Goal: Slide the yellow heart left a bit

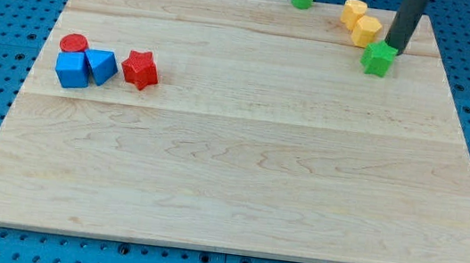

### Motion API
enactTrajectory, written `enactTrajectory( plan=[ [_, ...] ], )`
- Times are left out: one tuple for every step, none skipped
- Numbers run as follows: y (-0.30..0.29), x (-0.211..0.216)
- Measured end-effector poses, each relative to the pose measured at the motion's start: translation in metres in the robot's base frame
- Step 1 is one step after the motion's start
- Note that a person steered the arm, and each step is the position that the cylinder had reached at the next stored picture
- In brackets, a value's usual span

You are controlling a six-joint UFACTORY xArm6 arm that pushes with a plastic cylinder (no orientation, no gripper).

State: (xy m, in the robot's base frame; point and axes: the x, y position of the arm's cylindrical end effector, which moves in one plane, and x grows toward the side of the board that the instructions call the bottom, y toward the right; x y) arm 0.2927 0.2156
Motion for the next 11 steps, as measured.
enactTrajectory(
  plan=[
    [0.001, 0.039],
    [0.001, 0.082],
    [0.02, 0.077],
    [0.063, 0.012],
    [0.034, 0.014],
    [0.042, 0.001],
    [0.014, -0.063],
    [-0.054, -0.101],
    [-0.062, -0.101],
    [-0.062, -0.089],
    [-0.046, -0.037]
  ],
)
